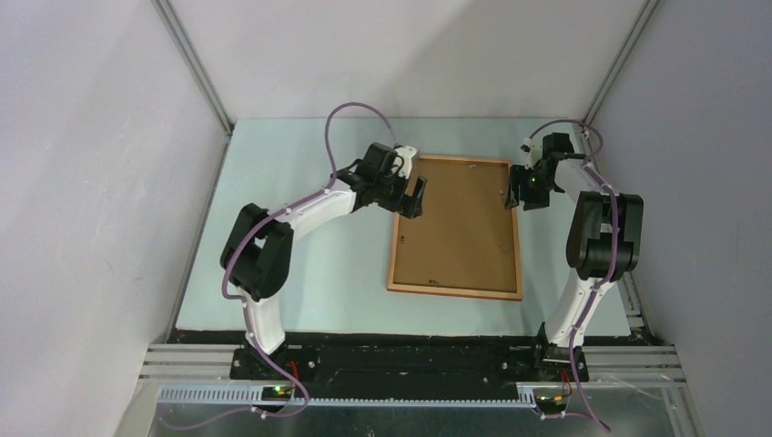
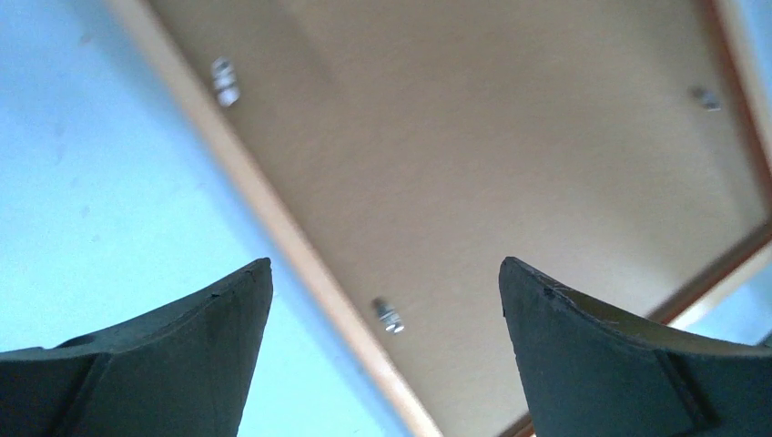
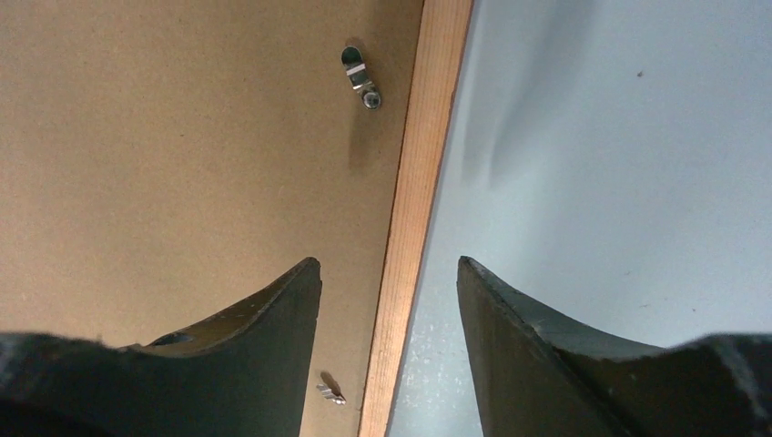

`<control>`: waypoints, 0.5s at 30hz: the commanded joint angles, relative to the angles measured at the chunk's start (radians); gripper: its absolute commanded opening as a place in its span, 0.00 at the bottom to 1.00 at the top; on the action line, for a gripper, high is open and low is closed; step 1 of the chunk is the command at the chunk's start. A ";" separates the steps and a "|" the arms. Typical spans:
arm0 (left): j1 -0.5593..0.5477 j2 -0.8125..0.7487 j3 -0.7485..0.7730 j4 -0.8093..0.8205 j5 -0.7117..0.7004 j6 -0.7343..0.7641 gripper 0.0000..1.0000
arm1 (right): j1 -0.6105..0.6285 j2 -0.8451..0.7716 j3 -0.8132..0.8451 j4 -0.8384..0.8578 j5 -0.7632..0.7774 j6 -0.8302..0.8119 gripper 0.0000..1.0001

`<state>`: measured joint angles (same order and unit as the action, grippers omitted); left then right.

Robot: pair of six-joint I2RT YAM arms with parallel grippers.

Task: Put the photo into the frame
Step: Move the photo frame to the center of the board.

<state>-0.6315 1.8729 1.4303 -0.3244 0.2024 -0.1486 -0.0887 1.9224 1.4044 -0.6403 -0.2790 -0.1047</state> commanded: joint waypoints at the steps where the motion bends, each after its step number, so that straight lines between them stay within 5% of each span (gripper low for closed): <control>1: 0.075 -0.065 -0.064 -0.004 -0.044 0.016 0.98 | 0.015 0.028 -0.001 0.032 0.014 0.018 0.58; 15: 0.192 -0.103 -0.140 -0.059 -0.038 0.037 0.99 | 0.025 0.075 0.000 0.033 -0.034 0.044 0.23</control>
<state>-0.4541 1.8454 1.3006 -0.3756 0.1818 -0.1501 -0.0799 1.9820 1.4044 -0.6163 -0.2729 -0.0780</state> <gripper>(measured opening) 0.985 0.256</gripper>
